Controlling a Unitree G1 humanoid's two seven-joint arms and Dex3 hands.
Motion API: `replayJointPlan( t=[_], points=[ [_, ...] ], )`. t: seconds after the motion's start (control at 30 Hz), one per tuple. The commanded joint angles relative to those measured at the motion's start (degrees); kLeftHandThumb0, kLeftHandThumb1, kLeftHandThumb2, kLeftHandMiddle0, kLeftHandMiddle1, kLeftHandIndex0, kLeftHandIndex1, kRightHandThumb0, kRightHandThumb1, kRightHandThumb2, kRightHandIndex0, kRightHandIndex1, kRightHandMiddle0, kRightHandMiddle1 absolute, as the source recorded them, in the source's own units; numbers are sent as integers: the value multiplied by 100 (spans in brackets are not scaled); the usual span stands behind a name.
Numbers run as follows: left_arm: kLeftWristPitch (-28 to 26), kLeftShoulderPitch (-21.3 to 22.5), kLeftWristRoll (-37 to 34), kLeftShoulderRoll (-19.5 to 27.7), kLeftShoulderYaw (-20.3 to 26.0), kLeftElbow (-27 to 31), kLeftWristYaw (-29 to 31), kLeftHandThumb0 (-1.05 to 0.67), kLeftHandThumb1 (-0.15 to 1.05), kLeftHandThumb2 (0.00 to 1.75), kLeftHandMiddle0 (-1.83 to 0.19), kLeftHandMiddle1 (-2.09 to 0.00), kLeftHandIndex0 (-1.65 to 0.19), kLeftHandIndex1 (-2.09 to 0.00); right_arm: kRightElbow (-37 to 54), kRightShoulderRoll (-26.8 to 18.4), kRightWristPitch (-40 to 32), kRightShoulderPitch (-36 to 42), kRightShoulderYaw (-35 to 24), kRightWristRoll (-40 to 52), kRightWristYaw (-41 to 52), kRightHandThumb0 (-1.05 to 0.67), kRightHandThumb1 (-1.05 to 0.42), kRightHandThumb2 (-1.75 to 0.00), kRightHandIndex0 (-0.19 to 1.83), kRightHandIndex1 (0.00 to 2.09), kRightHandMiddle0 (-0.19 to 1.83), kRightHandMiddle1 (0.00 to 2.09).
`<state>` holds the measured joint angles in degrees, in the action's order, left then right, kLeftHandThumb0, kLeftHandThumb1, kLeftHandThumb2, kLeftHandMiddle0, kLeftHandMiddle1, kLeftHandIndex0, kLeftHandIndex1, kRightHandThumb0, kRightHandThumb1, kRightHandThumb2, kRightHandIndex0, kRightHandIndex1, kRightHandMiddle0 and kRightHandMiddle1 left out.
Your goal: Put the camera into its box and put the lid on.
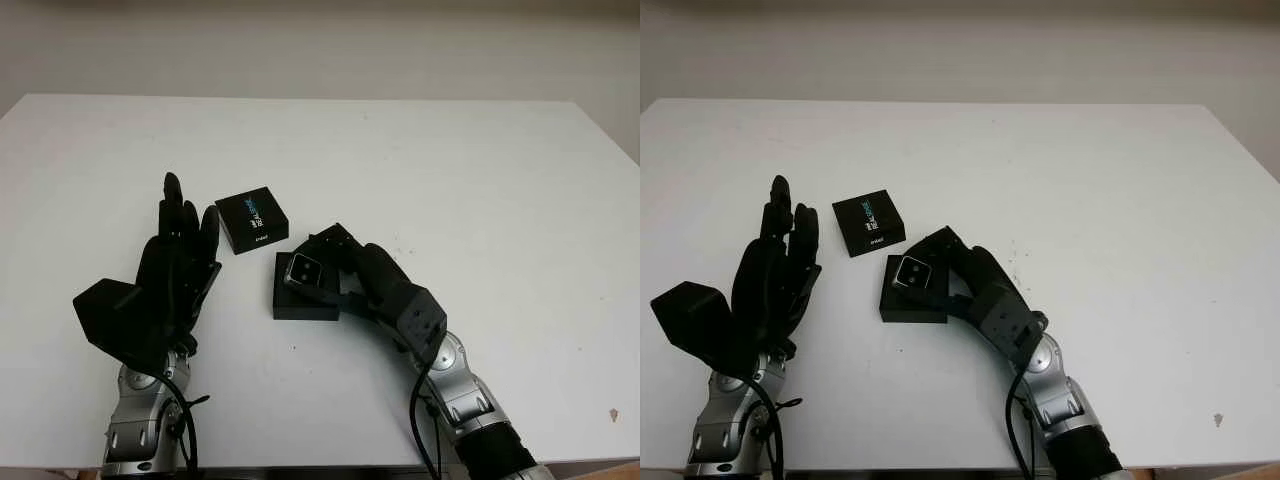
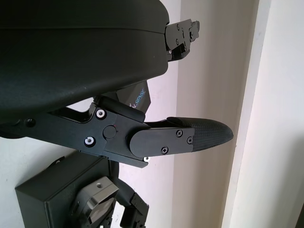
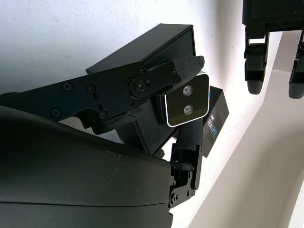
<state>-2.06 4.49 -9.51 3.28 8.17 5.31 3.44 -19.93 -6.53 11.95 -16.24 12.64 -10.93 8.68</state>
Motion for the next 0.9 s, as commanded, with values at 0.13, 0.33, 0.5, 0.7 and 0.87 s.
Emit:
replayJointPlan(
  t=[0.13, 0.33, 0.5, 0.7, 0.87],
  points=[
    [6, -20, 7, 5, -43, 16, 43, -67, 105, 44, 19, 0, 19, 0, -87, -19, 78, -39, -70, 93, 115, -44, -104, -5, 29, 20, 16, 164],
    [8, -2, 2, -39, -64, -15, 4, -69, 105, 42, 19, 0, 19, 0, 168, -14, -329, -489, -542, 806, 510, -42, -104, -6, 26, 18, 13, 159],
    [47, 13, 6, -52, -89, -53, 13, -67, 105, 44, 19, 0, 19, 0, 546, -10, -978, -912, -858, 1284, 676, -42, -98, -4, 28, 18, 26, 159],
    [61, 3, 43, -89, -106, -38, -34, -67, 105, 44, 19, 0, 19, 0, 691, -273, -1840, -1257, -925, 1417, 1076, -42, -97, -5, 30, 19, 32, 159],
    [91, -4, 44, -126, -115, -37, -46, -67, 105, 44, 19, 0, 19, 0, 445, -571, -1983, -1533, -857, 1349, 1520, -44, -96, -5, 31, 18, 34, 158]
  ],
)
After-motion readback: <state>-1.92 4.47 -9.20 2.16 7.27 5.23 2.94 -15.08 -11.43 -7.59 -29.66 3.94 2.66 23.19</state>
